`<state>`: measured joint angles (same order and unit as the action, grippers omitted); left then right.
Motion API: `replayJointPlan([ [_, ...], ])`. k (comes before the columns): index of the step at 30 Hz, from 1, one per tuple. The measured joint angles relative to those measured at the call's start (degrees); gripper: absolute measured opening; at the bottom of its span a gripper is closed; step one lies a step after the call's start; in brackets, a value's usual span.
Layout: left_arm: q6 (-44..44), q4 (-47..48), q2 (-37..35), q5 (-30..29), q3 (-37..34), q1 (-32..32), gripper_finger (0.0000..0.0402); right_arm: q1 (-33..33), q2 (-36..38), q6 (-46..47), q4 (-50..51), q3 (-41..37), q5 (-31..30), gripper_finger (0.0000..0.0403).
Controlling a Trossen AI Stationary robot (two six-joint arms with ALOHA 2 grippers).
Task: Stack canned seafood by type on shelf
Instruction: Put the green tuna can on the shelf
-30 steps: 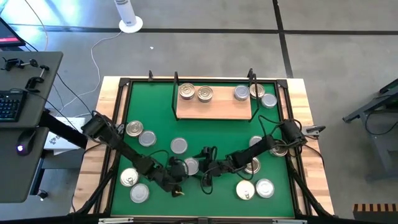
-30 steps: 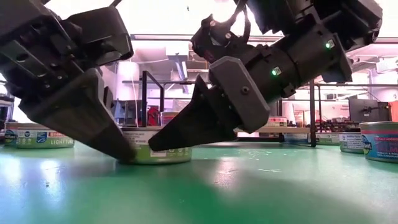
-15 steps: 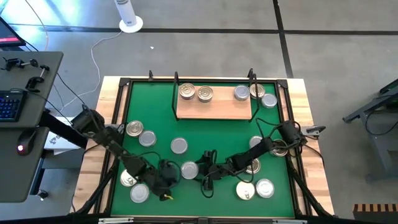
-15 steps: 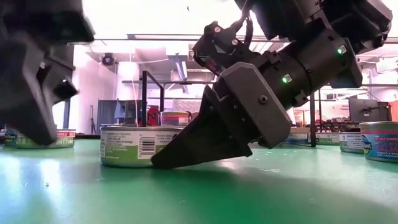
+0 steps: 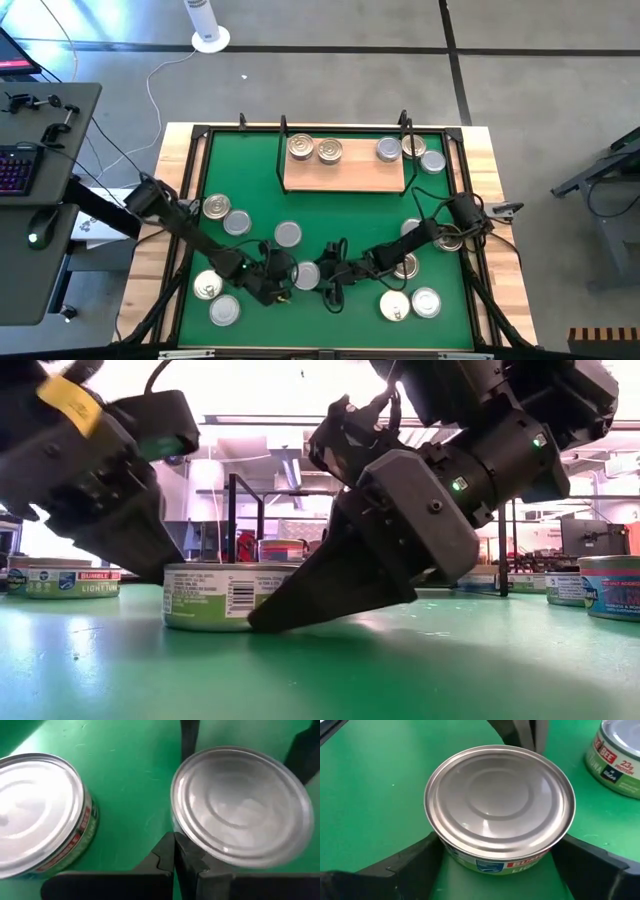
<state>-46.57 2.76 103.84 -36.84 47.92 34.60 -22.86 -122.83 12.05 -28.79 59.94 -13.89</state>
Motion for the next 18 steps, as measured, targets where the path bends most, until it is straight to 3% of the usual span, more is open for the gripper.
replayJointPlan([
  [6,-1.0,-5.8,3.0,-1.1,0.1,-1.5,0.0,-0.1,-0.3,-0.6,-2.8,0.0,1.7,0.0356],
  [10,2.8,-9.9,3.5,-1.5,0.2,-2.3,0.0,-0.1,0.0,0.1,-2.2,0.1,1.7,0.0355],
  [13,3.7,-6.4,1.6,-1.4,0.9,-2.1,0.0,-0.4,1.5,2.1,2.3,0.2,-0.4,0.0355],
  [18,1.9,5.0,-3.2,-1.4,2.7,-0.4,0.0,-2.3,4.7,4.5,11.0,0.2,-9.1,0.0354],
])
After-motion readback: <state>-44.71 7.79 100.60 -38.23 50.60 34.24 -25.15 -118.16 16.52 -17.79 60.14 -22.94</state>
